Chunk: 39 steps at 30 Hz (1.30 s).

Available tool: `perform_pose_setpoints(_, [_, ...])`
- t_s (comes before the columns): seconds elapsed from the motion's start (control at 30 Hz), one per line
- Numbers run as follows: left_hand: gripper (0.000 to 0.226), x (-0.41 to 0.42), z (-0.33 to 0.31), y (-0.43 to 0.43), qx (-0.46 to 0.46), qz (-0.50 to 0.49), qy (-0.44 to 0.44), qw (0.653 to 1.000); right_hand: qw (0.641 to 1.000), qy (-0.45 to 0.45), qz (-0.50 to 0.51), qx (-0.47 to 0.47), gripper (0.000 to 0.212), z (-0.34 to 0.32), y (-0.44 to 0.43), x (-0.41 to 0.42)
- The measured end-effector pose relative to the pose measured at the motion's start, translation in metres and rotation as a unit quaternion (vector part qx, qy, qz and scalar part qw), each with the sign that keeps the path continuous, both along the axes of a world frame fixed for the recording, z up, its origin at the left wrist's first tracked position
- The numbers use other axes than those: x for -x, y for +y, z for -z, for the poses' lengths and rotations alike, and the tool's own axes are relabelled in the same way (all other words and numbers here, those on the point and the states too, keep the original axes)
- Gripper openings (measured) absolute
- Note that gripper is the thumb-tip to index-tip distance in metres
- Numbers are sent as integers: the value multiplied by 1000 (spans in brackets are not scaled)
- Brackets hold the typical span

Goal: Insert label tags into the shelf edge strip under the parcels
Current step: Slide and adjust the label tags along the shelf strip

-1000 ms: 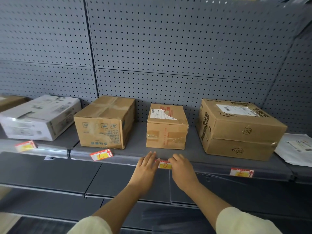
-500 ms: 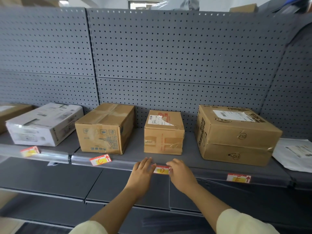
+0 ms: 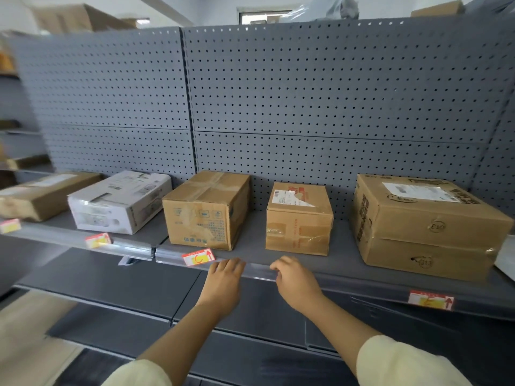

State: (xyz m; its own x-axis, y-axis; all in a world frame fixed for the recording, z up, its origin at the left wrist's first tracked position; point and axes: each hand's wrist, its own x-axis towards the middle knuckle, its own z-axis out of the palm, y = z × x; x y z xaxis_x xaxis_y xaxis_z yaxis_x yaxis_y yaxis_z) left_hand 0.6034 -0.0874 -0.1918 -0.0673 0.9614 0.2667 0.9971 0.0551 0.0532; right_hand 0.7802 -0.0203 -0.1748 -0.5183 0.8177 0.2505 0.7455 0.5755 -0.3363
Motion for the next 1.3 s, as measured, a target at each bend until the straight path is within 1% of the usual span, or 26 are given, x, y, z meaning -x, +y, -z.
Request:
perform_pose_setpoints(0.13, [56,44,4,-14,-14,-43,-14,999,998,-16,-56,-15,34,1,-10,49])
perform_pose_setpoints(0.2, [53,70,3,-17,-5,-68,-21,997,998,-21,-62,-18,36,-1,-14,75])
perform_pose_setpoints(0.3, [47,108,4,-13,-20,-82,-53,995,997,-28,-64,-28,38,-2,-15,112])
perform_pose_setpoints(0.37, [43,131,1,-7,-14,-72,-62,995,997,-25,-55,-40,39,-3,-13,136])
perform_pose_setpoints(0.47, [41,153,-6,5,-21,-28,-60,998,996,-33,-41,-70,42,-3,-10,167])
perform_pose_setpoints(0.6, [41,173,-8,17,4,3,-18,1000,996,-40,1,-79,37,-2,-12,197])
perform_pose_setpoints(0.73, [39,182,-5,16,5,38,1,999,994,-71,30,-78,37,3,-19,206])
perform_pose_setpoints(0.87, [41,188,2,14,3,63,-3,998,993,-76,49,-70,41,9,-24,207])
perform_pose_setpoints(1.0, [42,187,7,16,14,84,-16,996,992,-98,58,-51,41,13,-30,204])
perform_pose_setpoints(1.17, [44,191,11,16,16,88,-35,995,996,-77,43,-11,40,15,-28,205])
perform_pose_setpoints(1.3, [46,198,12,16,21,86,-53,995,997,-75,34,-13,41,17,-25,209])
